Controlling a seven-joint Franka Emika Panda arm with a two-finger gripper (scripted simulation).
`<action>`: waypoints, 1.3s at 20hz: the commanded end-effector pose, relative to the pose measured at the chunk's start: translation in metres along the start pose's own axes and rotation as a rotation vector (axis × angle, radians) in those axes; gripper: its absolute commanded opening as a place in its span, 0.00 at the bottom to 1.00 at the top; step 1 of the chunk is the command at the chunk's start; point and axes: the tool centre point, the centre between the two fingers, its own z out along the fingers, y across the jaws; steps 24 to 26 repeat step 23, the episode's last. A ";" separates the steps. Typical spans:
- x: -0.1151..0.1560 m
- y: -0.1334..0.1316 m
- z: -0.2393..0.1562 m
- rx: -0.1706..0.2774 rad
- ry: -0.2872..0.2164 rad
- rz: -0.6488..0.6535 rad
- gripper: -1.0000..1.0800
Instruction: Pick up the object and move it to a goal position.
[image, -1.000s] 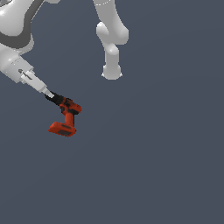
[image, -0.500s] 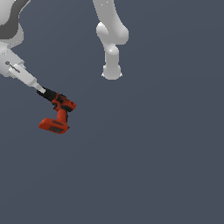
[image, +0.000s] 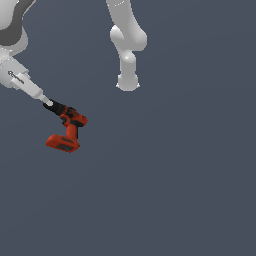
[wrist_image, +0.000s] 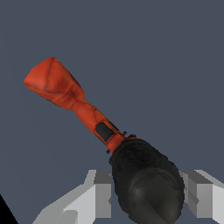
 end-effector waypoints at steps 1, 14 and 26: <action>-0.005 -0.003 -0.006 0.001 0.006 -0.005 0.00; -0.067 -0.011 -0.036 0.001 0.006 -0.005 0.00; -0.085 -0.013 -0.046 0.001 0.006 -0.005 0.00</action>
